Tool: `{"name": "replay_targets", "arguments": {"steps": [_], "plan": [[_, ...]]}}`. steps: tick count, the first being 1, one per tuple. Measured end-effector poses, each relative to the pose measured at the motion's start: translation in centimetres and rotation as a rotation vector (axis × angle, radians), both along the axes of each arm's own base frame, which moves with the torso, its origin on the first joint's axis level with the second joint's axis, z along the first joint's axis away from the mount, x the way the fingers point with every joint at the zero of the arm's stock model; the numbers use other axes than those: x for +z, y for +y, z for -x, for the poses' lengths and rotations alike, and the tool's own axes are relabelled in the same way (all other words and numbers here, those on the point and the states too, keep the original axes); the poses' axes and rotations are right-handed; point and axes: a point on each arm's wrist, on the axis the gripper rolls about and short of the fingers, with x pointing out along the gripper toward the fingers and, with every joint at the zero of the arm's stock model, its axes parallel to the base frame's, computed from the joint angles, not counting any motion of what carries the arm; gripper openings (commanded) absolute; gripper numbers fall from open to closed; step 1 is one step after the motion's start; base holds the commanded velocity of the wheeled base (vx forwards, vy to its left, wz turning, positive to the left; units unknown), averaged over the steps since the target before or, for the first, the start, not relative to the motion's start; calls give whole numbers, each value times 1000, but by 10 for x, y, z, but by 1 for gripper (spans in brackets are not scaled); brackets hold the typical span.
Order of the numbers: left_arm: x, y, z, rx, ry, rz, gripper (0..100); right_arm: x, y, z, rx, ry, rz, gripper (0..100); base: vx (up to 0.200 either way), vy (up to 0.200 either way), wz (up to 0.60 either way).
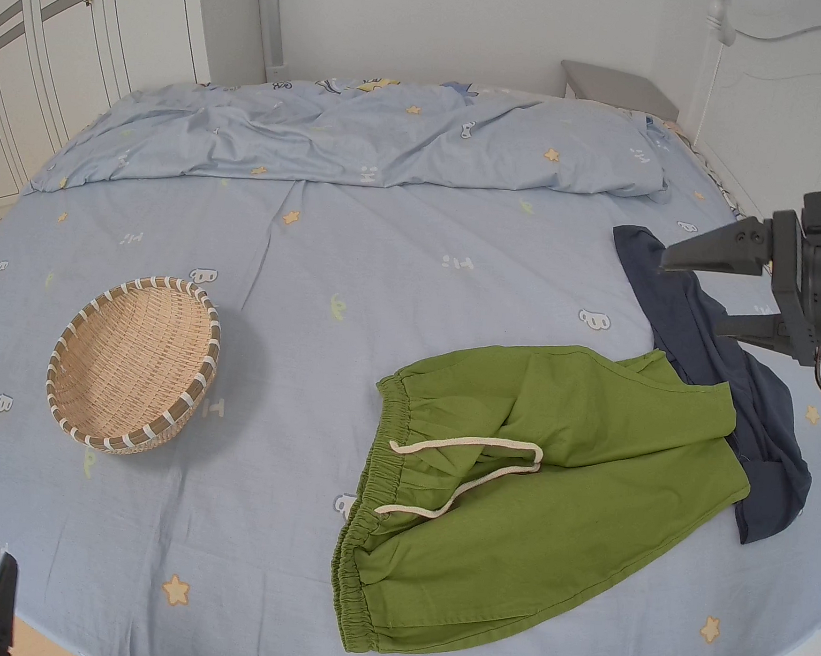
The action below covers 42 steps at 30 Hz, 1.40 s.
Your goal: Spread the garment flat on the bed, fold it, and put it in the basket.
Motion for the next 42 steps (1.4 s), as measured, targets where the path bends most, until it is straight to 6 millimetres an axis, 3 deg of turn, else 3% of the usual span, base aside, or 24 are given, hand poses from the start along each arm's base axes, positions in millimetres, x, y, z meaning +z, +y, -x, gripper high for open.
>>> {"name": "replay_targets", "arguments": {"steps": [5, 8, 13, 17, 24, 31, 37, 42], "plan": [[49, -1, 9, -80, -20, 65, 100, -13, -19, 12, -13, -64, -25, 100, 0, 0, 0], [75, -2, 1, -152, 16, 103, 100, -19, -26, 18, -12, -84, -26, 100, 0, 0, 0], [100, -6, -34, -296, 154, 201, 100, -26, -33, 26, -2, -112, -29, 100, 0, 0, 0], [106, -14, -72, -436, 319, 284, 100, -29, -35, 30, 21, -123, -36, 100, 0, 0, 0], [92, -51, -138, -625, 603, 331, 100, -38, -36, 35, 74, -124, -36, 100, 0, 0, 0], [52, -102, -191, -732, 853, 317, 100, -47, -38, 36, 108, -122, -20, 100, 0, 0, 0], [9, -140, -208, -781, 1031, 272, 100, -55, -41, 33, 108, -110, -6, 100, 0, 0, 0], [-13, -152, -212, -759, 1113, 235, 100, -58, -43, 30, 97, -99, -1, 100, 0, 0, 0]]}}
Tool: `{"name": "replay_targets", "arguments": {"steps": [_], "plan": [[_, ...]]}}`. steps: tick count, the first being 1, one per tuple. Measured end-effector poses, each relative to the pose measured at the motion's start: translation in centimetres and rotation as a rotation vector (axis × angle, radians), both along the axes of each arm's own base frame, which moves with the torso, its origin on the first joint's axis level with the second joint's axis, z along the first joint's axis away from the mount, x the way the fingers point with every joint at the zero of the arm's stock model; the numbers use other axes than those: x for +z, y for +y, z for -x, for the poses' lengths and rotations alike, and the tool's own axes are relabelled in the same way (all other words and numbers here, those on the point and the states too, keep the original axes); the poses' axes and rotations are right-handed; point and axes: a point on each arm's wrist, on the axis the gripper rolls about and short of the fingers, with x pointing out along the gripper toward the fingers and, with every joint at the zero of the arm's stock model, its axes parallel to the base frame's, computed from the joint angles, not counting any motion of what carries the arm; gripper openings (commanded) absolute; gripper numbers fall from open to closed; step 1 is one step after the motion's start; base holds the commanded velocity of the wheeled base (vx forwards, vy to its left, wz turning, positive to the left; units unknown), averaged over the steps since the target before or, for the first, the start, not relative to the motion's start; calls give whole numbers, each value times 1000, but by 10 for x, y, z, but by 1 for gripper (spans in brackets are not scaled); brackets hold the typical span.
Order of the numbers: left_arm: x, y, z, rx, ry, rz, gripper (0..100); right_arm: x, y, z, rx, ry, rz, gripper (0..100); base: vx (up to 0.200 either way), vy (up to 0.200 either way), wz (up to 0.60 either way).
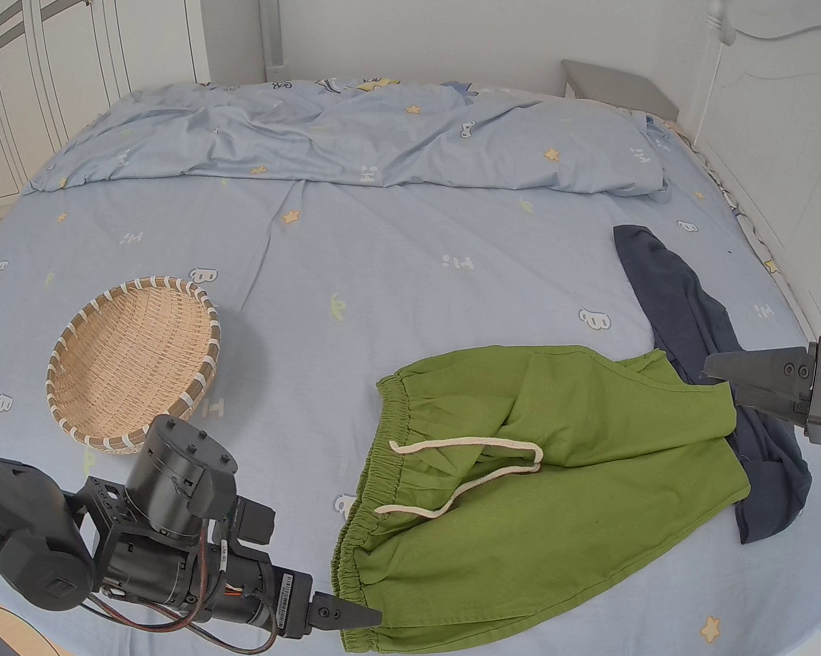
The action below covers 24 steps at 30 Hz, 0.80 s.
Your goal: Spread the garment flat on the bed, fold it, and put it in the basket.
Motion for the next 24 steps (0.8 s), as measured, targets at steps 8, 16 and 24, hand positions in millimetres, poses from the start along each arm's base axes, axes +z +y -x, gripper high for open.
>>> {"name": "replay_targets", "arguments": {"steps": [8, 16, 24], "plan": [[-10, -6, -5, -2, 23, -19, 100, -4, 1, -5, -5, 6, 3, 100, 0, 0, 0], [-28, -19, -19, 31, -26, -25, 100, -7, 2, -7, -6, 7, 3, 100, 0, 0, 0], [-46, -28, -20, 51, 27, -53, 100, -8, 2, -9, -7, 1, 1, 100, 0, 0, 0]]}}
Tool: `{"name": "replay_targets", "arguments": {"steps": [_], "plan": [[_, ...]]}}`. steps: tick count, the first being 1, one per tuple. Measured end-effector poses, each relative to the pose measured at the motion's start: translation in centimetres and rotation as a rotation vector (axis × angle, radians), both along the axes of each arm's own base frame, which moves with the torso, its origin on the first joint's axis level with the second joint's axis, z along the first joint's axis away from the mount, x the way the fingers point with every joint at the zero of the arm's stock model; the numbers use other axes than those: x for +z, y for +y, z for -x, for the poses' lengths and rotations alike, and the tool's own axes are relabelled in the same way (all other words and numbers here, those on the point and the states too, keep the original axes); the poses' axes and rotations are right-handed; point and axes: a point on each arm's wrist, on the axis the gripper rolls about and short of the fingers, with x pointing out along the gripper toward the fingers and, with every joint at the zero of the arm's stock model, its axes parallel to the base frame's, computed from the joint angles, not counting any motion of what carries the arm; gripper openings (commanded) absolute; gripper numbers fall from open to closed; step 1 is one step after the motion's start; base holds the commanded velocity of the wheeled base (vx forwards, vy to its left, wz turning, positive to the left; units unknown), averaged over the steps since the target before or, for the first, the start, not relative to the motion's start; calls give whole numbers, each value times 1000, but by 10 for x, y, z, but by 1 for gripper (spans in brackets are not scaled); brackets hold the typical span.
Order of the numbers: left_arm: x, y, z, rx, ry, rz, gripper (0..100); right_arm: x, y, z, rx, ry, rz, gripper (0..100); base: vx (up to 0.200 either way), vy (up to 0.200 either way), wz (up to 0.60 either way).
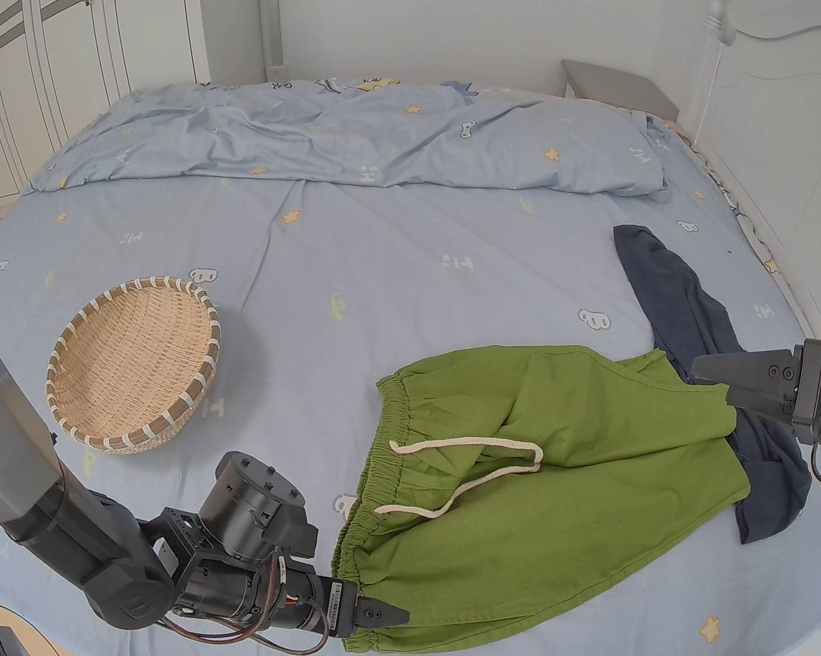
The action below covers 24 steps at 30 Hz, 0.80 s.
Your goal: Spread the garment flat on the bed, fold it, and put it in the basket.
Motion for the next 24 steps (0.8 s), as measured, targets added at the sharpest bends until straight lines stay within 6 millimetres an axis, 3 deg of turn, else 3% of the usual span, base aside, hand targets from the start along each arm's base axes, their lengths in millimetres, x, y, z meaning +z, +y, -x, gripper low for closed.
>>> {"name": "replay_targets", "arguments": {"steps": [2, 3, 18, 22, 24], "plan": [[0, -3, -1, 3, -6, 14, 100, 0, 0, 0, 0, 1, 0, 100, 0, 0, 0], [1, -4, -1, 4, -10, 21, 0, 0, 0, 0, 0, 2, 1, 100, 0, 0, 0], [0, 0, -2, 59, 14, 54, 0, -1, 0, 0, 3, 6, 1, 100, 0, 0, 0], [7, 15, -6, 127, 20, 83, 0, -1, 1, 0, 10, 5, -2, 100, 0, 0, 0], [13, 35, -10, 182, 20, 113, 0, 0, 1, 1, 13, 7, -3, 100, 0, 0, 0]]}}
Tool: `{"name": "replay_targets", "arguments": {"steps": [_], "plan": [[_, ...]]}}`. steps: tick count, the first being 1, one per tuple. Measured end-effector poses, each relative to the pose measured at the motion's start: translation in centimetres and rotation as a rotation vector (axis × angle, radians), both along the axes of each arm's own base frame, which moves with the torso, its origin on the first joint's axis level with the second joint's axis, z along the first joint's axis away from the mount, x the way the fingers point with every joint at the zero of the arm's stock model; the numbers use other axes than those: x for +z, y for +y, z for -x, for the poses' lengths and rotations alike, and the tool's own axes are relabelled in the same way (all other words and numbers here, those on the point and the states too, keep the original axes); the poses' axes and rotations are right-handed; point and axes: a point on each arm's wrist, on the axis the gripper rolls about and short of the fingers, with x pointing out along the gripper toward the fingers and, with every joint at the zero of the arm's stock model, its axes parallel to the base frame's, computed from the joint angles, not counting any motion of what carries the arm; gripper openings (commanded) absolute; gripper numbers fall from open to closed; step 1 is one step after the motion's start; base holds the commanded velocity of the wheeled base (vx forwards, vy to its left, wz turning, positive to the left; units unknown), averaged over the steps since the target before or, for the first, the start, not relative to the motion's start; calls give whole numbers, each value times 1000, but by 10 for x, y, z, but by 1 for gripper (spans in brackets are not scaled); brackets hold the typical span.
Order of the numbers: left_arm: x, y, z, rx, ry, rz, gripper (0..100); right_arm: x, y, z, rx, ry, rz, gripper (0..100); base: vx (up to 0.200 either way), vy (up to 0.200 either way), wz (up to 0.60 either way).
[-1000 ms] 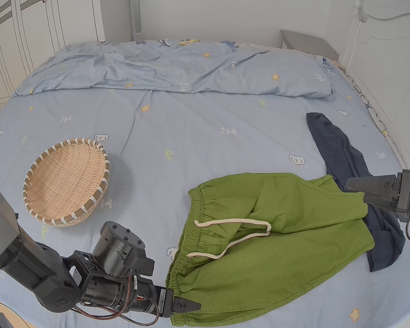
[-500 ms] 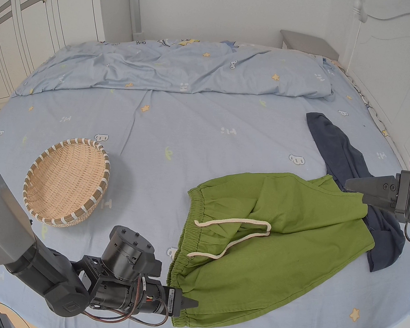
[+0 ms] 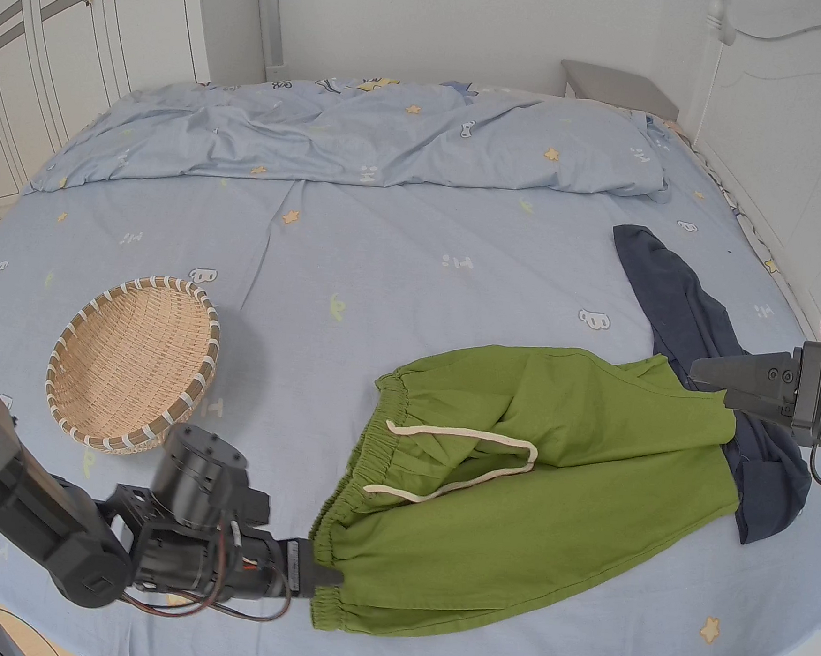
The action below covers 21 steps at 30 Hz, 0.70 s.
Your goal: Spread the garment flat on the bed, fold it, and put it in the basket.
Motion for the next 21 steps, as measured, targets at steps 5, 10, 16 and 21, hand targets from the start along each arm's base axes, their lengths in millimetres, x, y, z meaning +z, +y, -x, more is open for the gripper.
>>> {"name": "replay_targets", "arguments": {"steps": [5, 10, 16, 21], "plan": [[11, 37, 0, 74, 10, 67, 0, -1, 1, 1, 10, 11, 0, 100, 0, 0, 0], [13, 78, 11, 159, 30, 116, 0, -9, 1, 3, 30, 68, 12, 100, 0, 0, 0], [8, 111, 26, 222, 23, 119, 0, -38, -2, 5, 35, 182, 49, 100, 0, 0, 0], [6, 126, 33, 253, 29, 154, 0, -69, -7, 5, 57, 260, 86, 100, 0, 0, 0]]}}
